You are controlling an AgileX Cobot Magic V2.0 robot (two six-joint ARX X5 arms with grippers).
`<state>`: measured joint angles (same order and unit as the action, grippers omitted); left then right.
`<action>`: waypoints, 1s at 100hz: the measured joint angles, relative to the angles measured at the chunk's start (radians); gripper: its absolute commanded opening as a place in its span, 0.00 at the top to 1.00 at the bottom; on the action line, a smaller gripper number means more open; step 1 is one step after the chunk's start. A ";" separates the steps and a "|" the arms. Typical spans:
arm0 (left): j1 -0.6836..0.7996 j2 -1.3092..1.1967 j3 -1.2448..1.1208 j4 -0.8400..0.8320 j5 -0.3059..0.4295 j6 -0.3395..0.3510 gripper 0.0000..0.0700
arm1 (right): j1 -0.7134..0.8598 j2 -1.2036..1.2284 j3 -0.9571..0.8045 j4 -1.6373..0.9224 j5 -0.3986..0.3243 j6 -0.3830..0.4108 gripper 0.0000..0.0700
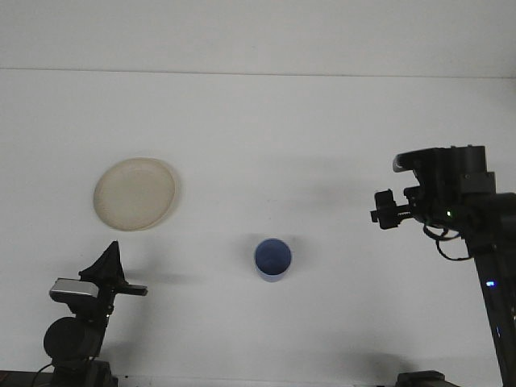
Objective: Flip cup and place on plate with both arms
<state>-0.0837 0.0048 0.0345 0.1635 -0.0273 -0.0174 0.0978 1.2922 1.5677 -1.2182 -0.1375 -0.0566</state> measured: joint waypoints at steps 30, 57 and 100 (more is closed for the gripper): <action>0.000 0.000 0.000 0.000 0.000 0.000 0.98 | -0.028 -0.326 -0.385 0.275 0.007 0.000 0.31; 0.000 0.000 0.000 0.000 0.000 0.000 0.98 | -0.028 -0.579 -0.733 0.589 0.006 0.003 0.31; 0.000 0.000 0.000 0.000 0.000 0.000 0.98 | -0.027 -0.703 -0.986 0.963 0.006 0.017 0.31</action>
<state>-0.0837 0.0048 0.0345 0.1635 -0.0273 -0.0174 0.0711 0.5896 0.5812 -0.2554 -0.1310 -0.0399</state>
